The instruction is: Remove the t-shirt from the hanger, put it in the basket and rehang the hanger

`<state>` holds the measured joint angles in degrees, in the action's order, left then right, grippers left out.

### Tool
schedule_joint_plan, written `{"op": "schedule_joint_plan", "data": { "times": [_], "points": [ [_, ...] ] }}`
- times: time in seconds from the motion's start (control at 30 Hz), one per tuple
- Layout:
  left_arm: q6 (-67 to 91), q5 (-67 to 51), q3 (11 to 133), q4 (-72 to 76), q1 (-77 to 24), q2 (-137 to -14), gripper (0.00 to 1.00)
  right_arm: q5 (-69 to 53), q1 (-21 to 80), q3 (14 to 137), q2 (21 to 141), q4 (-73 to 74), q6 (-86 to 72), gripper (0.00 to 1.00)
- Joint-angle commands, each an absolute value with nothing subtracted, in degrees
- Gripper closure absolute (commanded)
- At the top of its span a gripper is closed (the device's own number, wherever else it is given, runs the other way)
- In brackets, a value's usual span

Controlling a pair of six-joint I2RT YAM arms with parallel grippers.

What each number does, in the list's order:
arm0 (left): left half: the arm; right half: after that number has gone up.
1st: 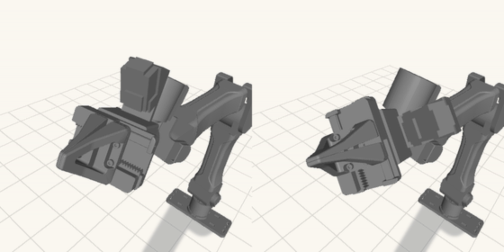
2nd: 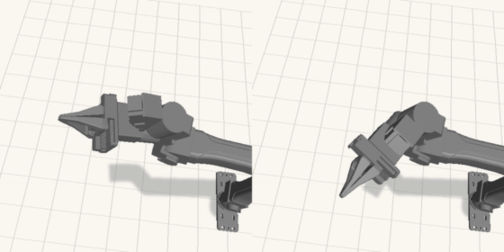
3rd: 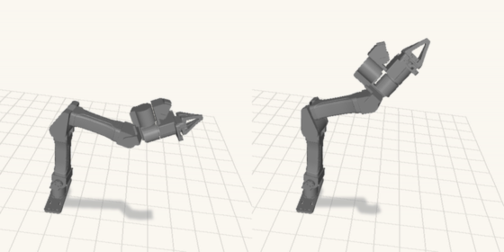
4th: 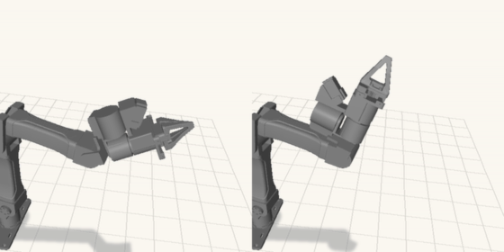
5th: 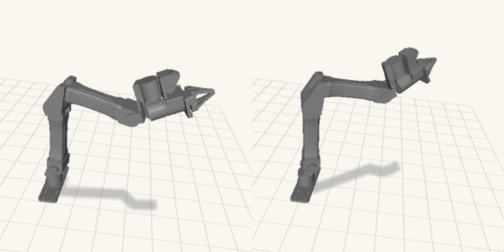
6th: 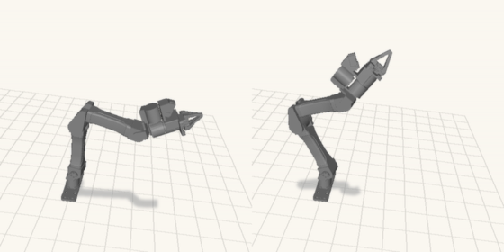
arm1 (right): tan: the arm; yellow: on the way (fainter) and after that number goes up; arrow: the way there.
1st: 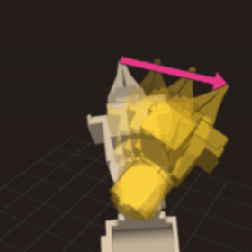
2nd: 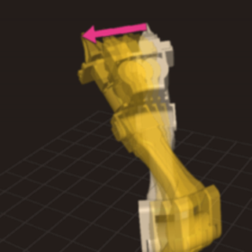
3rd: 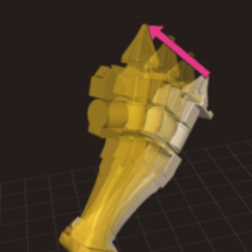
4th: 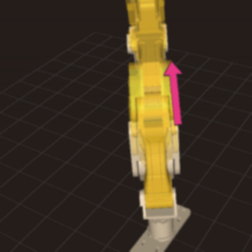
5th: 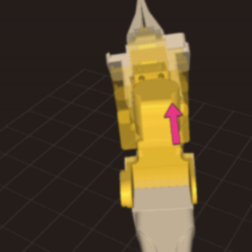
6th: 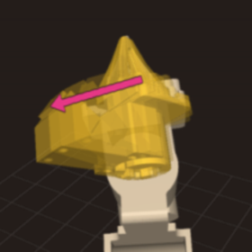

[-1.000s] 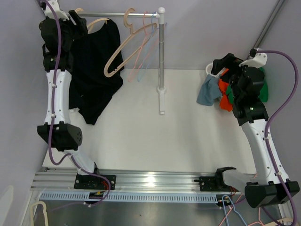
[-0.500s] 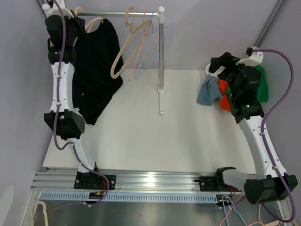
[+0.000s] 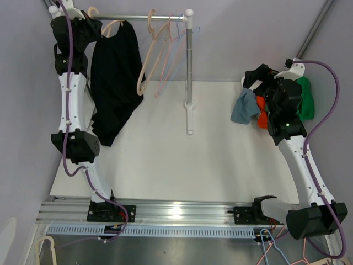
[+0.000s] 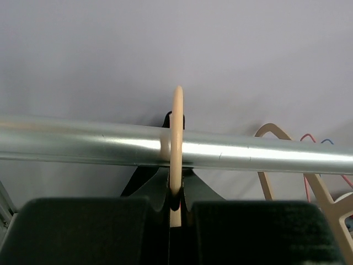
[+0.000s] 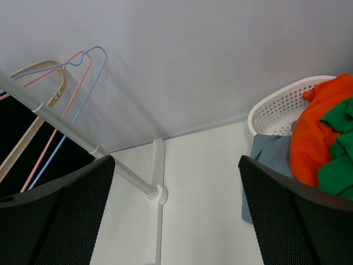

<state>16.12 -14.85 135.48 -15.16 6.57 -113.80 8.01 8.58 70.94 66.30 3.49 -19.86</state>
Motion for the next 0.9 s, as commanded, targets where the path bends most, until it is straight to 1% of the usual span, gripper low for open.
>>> {"op": "schedule_joint_plan", "data": {
  "times": [0.0,0.1,0.27,0.33,0.47,0.6,0.63,0.7,0.73,0.77,0.8,0.83,0.87],
  "points": [
    [18.7,-16.3,138.6,-10.2,7.0,-110.0,1.00,7.0,8.9,71.5,65.2,0.9,-20.3,0.01],
    [19.5,-18.1,137.6,-6.6,7.3,-107.9,0.99,6.7,9.0,71.4,64.7,1.2,-20.7,0.00],
    [22.1,-18.2,136.3,-8.9,7.2,-104.4,1.00,2.7,9.7,71.6,64.5,2.1,-19.2,0.01],
    [22.2,-17.9,132.3,-7.5,7.2,-102.2,0.99,-1.2,11.3,71.5,64.4,1.2,-17.0,0.01],
    [22.5,-17.5,127.9,-4.6,7.0,-97.4,1.00,-4.4,14.7,71.4,64.3,0.7,-14.0,0.00],
    [22.9,-16.3,127.9,-7.1,6.9,-95.4,0.99,-5.3,17.5,71.8,64.7,-1.1,-13.4,0.01],
    [23.1,-15.3,128.4,-10.4,6.9,-95.1,0.99,-7.9,18.7,71.8,64.9,-1.6,-13.2,0.00],
    [22.6,-11.8,128.1,-14.1,5.1,-94.2,1.00,-12.7,20.6,71.9,65.8,-2.5,-11.4,0.00],
    [22.1,-5.3,127.5,-17.3,4.1,-92.7,0.99,-15.1,21.8,72.0,66.1,-3.6,-10.3,0.00],
    [20.3,-2.3,126.5,-17.7,1.6,-91.7,1.00,-18.4,24.9,71.9,66.5,-4.0,-7.4,0.01],
    [19.4,0.7,123.3,-17.4,0.6,-90.4,0.99,-19.3,26.9,71.9,67.0,-4.5,-5.8,0.00],
    [18.9,7.7,120.0,-16.3,-3.0,-87.6,0.99,-19.5,28.9,72.0,68.0,-5.3,-4.5,0.00],
    [18.2,10.0,118.4,-15.7,-4.1,-86.2,0.99,-19.3,33.2,72.1,68.7,-5.7,-3.5,0.01]
  ]
}}
